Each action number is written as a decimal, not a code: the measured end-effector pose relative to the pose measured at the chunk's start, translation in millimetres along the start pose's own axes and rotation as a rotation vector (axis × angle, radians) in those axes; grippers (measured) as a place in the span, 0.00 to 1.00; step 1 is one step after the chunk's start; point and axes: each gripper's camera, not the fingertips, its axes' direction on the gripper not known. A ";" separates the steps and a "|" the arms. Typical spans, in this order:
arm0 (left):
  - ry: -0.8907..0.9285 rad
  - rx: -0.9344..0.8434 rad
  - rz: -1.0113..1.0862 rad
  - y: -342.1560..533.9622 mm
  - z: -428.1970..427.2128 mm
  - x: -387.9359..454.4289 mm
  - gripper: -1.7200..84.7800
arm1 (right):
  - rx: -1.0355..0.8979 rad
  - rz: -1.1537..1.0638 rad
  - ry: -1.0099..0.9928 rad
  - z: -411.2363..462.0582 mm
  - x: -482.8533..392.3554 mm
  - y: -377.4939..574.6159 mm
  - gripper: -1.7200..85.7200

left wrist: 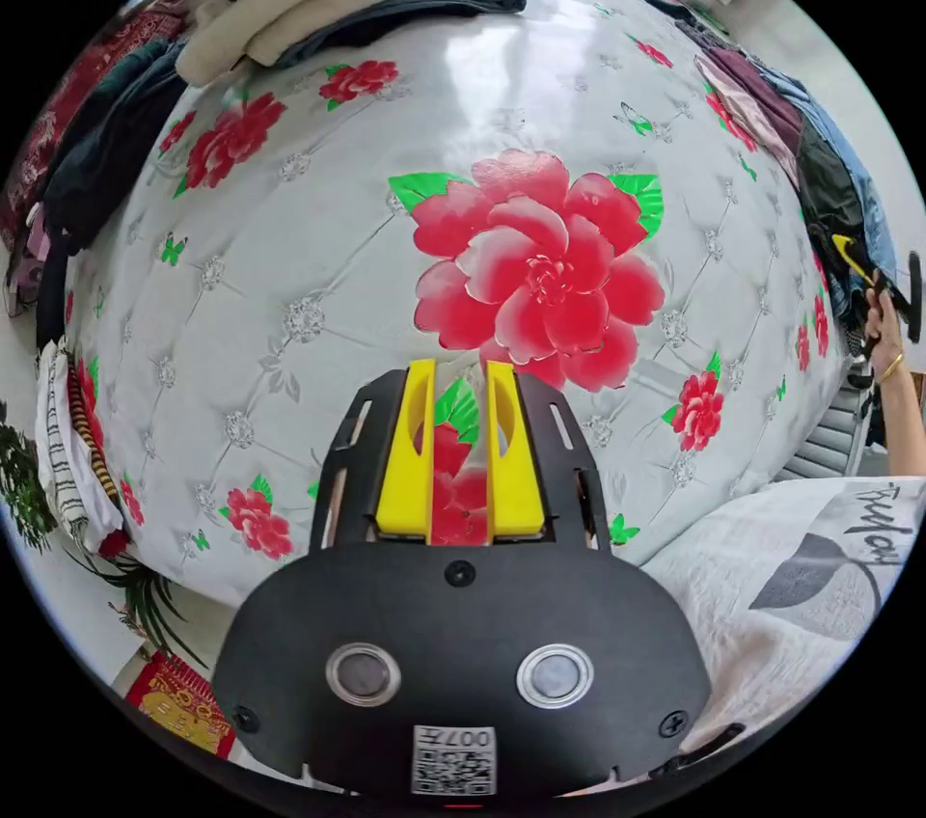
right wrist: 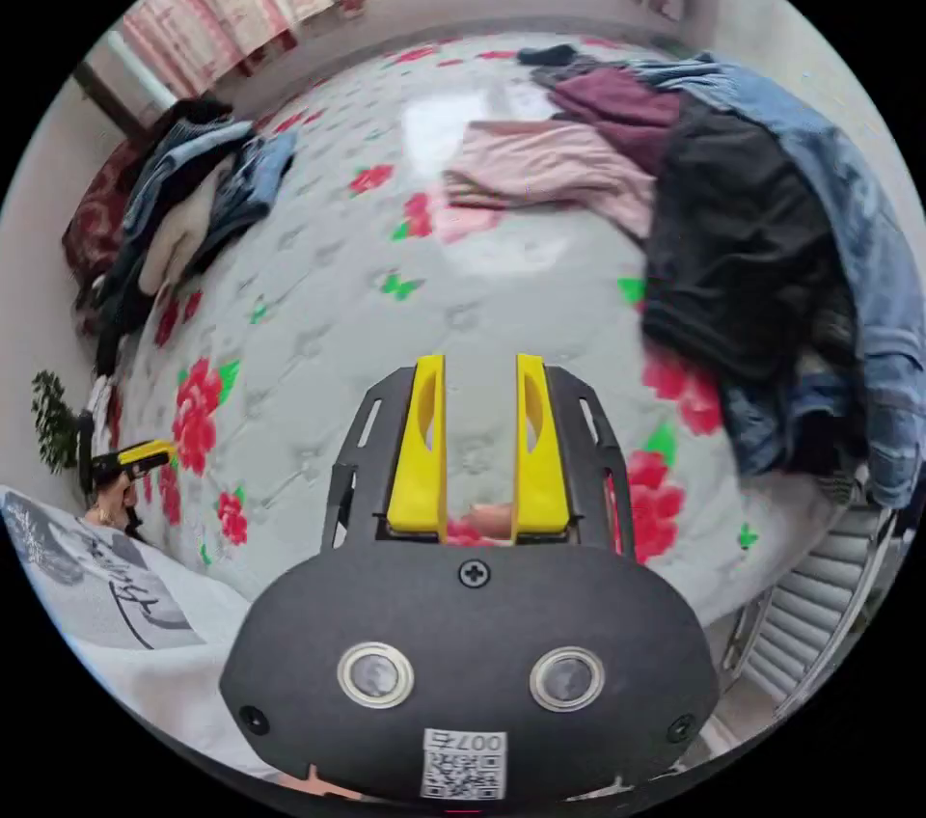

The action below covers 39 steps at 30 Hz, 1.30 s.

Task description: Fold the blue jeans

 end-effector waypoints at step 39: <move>0.032 0.424 0.332 238.7 -124.1 39.5 0.18 | -0.397 -1.097 -1.176 -98.6 -354.7 216.5 0.03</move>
